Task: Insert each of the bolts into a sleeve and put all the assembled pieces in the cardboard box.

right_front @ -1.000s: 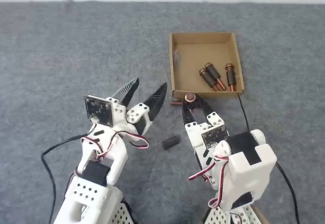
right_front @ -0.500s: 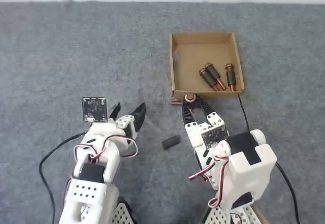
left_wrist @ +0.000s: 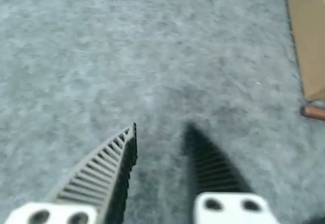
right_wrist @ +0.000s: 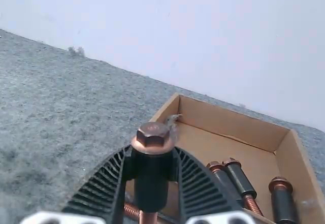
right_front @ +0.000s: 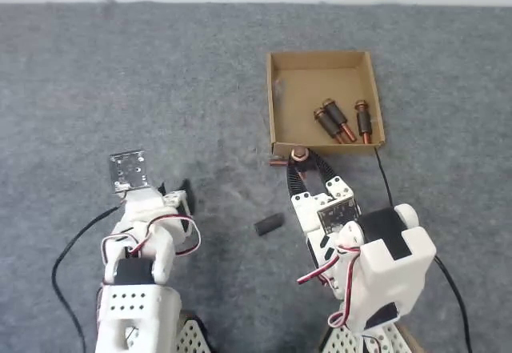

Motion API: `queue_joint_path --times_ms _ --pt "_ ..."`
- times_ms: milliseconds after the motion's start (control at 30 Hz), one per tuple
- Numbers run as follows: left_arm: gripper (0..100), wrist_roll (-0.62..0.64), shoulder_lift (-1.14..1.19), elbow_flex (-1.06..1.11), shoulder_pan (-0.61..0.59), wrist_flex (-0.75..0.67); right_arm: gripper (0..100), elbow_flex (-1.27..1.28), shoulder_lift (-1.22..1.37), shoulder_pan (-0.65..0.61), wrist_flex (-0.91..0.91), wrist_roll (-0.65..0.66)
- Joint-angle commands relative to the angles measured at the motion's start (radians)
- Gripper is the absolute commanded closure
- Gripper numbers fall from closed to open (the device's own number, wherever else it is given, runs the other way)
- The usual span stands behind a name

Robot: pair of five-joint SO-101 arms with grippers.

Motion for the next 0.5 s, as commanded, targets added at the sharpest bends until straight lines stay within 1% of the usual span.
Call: queue_joint_path --times_ms 0,167,467 --pt "98 -0.002 -0.021 -0.013 -0.044 0.002 99.2 0.006 -0.048 0.007 -0.027 0.009" --pt "99 -0.003 -0.021 -0.013 -0.083 0.002 99.2 -0.023 -0.048 0.012 -0.027 0.011" --pt "99 -0.005 -0.021 -0.013 -0.080 0.000 99.2 -0.074 -0.058 0.028 -0.028 0.011"
